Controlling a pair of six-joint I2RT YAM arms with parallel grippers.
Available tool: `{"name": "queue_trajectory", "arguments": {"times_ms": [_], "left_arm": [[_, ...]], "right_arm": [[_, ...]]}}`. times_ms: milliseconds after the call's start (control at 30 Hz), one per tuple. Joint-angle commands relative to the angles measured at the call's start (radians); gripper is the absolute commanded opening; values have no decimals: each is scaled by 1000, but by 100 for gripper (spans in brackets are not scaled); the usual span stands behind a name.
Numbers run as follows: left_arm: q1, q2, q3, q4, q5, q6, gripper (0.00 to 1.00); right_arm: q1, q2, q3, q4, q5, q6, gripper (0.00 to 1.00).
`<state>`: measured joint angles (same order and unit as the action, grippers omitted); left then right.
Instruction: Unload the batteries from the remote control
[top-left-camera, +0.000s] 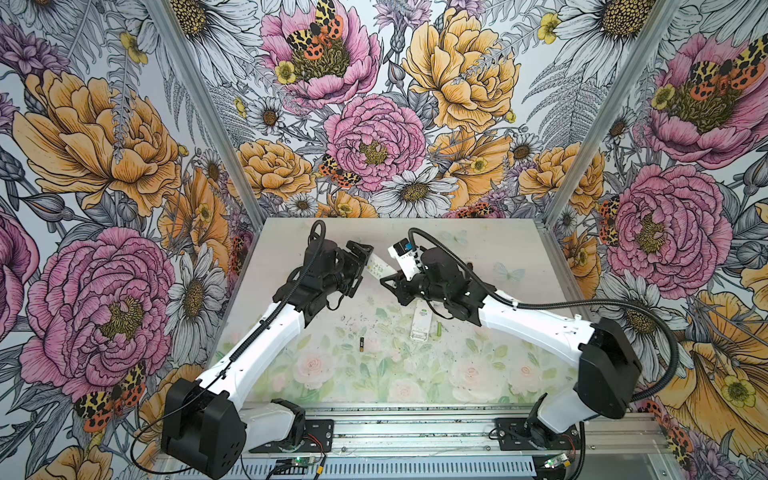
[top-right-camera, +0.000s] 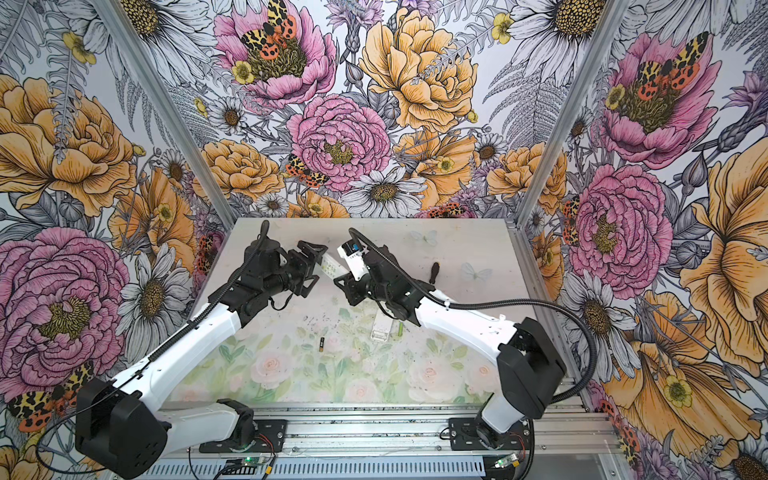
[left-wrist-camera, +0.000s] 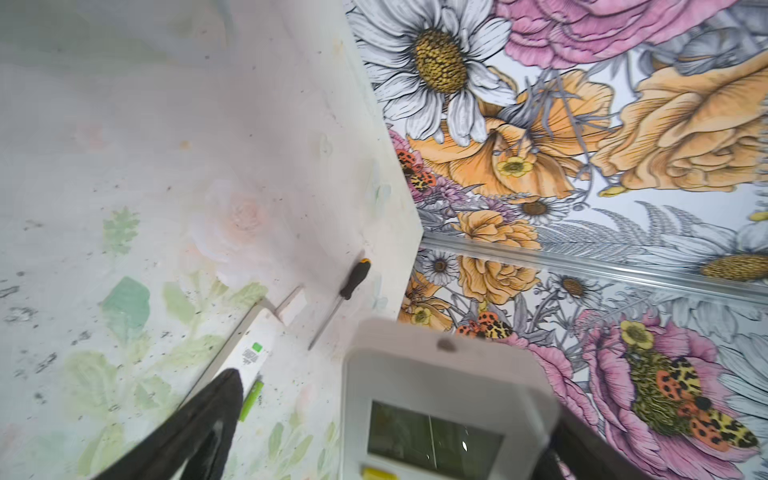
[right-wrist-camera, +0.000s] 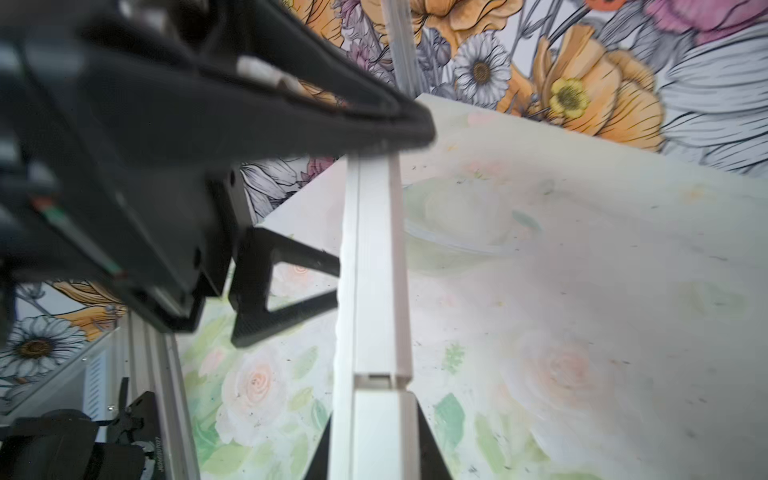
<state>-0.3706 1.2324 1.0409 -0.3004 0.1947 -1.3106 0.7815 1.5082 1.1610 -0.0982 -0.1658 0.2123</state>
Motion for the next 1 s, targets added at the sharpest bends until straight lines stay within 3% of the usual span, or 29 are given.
{"name": "queue_trajectory", "arguments": {"times_ms": [0,100,233,467,600,667,800,867,967], "left_arm": [[9,14,72,-53,48,-9,99],[-21,30,108,-55,44,-43,99],[-67,98,152,-52,75,-94,99],[-106,186,146,13,68,-164,97],[-109,231,128,60,75,-195,89],[-110,248,118,100,71,-211,76],[-108,279,98,182,69,-236,37],[-107,282,82,223,68,-237,23],[-82,275,52,255,64,-234,11]], "right_arm": [[-7,-76,-45,-75,255,-313,0],[-7,-94,-73,-75,367,-511,0],[-7,-92,-94,-32,437,-657,0],[19,-57,-117,28,455,-776,0],[60,-39,-115,49,463,-849,0],[75,-30,-118,56,465,-883,0],[85,-27,-125,78,492,-881,0],[87,-48,-125,66,479,-857,4],[87,-106,-120,-17,420,-754,45]]}}
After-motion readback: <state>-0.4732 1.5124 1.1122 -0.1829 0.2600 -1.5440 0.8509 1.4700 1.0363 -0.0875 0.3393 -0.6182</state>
